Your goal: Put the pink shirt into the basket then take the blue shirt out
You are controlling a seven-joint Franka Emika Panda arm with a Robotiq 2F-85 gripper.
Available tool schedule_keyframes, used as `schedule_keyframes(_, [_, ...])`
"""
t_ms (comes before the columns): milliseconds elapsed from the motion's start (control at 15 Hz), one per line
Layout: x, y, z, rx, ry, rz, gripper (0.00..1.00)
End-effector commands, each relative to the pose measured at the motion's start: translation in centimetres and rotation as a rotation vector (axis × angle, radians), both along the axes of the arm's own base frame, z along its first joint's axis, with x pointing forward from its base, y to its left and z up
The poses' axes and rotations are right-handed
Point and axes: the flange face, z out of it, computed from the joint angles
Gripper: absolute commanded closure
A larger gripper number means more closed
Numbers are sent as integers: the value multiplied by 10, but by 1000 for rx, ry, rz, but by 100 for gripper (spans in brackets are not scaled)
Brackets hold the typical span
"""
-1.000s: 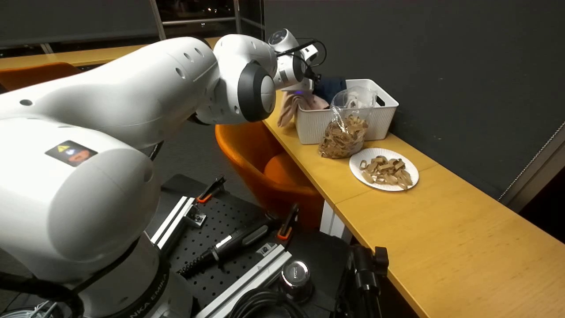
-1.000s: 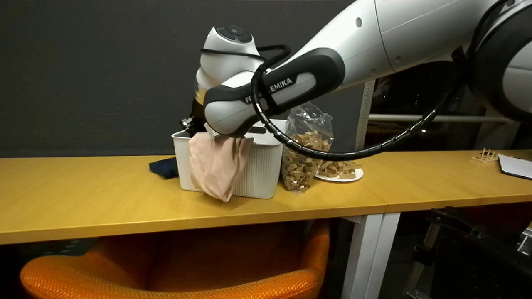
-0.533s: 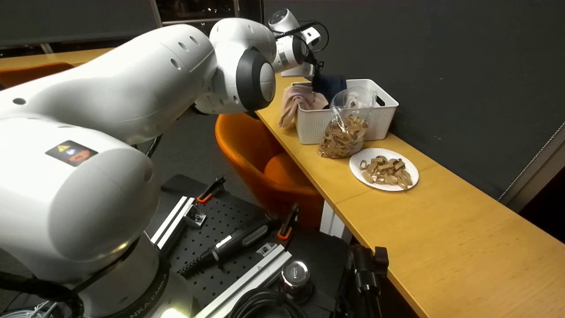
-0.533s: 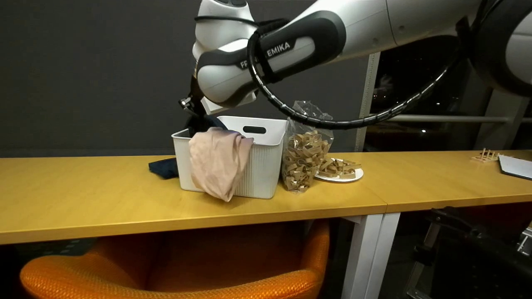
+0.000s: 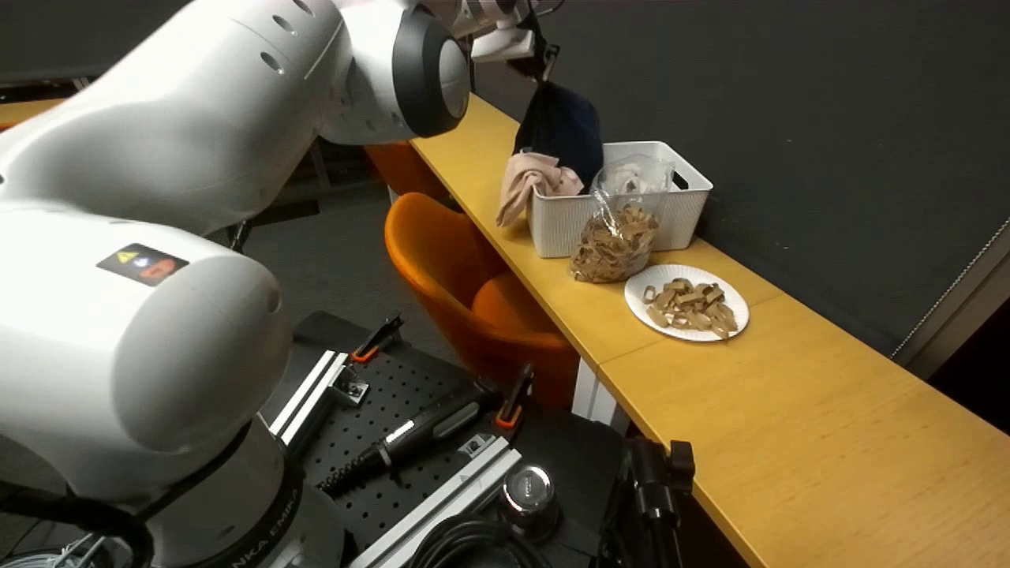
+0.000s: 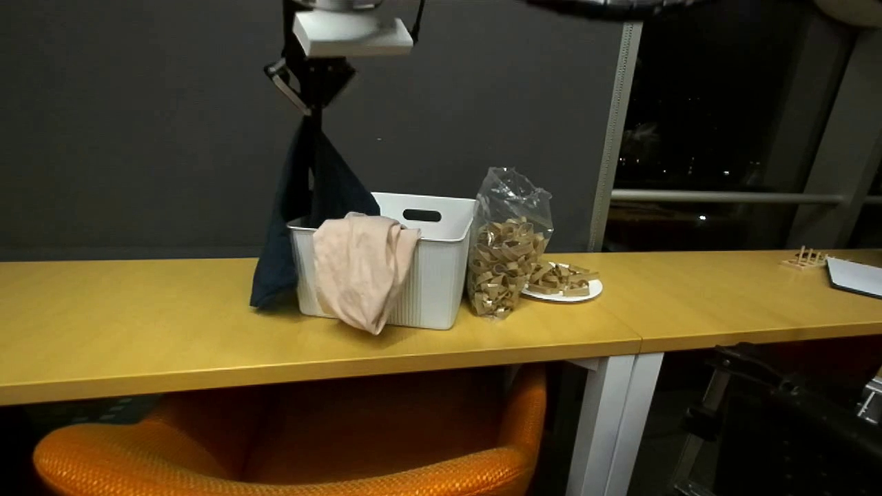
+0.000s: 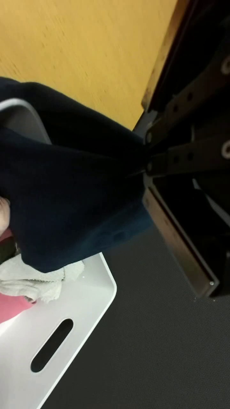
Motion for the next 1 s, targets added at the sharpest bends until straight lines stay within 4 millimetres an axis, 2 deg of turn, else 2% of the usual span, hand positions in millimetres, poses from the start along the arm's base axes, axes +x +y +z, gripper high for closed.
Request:
schedule_keyframes(0, [-27, 28, 57, 76, 113, -2, 99])
schedule_keyframes(267, [-58, 69, 109, 142, 169, 25, 99])
schedule_keyframes(467, [-85, 108, 141, 191, 194, 84, 99])
schedule_keyframes(600, [-105, 139, 155, 227, 231, 142, 99])
schedule_keyframes(733, [-125, 174, 157, 283, 288, 198, 99])
schedule_keyframes(867, [-141, 203, 148, 332, 361, 229, 99])
schedule_keyframes(933, [-145, 213, 137, 354, 400, 229, 99])
